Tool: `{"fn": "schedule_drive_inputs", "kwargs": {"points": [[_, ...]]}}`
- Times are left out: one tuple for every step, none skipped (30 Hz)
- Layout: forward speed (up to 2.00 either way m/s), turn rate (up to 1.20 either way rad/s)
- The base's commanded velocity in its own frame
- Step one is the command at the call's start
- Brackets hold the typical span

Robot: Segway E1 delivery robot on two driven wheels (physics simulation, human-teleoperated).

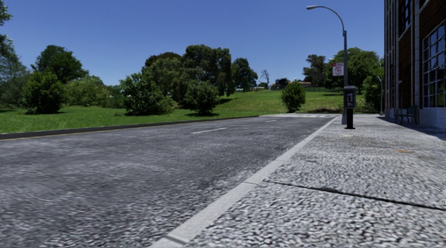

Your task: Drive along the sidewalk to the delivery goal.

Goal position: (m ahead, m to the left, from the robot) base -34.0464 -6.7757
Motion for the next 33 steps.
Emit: {"fn": "schedule_drive_inputs", "kwargs": {"points": [[1.54, -0.50], [1.54, -0.50], [1.54, -0.50], [1.54, -0.51], [1.54, -0.53], [1.49, -0.56], [1.49, -0.56], [1.49, -0.56], [1.49, -0.56], [1.49, -0.56], [1.49, -0.56], [1.48, -0.56], [1.48, -0.56], [1.48, -0.56], [1.48, -0.56], [1.48, -0.56], [1.48, -0.56], [1.48, -0.56], [1.48, -0.56], [1.48, -0.56], [1.47, -0.56], [1.47, -0.56], [1.47, -0.56], [1.47, -0.56], [1.47, -0.56], [1.47, -0.56], [1.47, -0.57], [1.45, -0.59], [1.41, -0.62], [1.38, -0.63], [1.38, -0.63], [1.38, -0.64], [1.37, -0.64]]}}
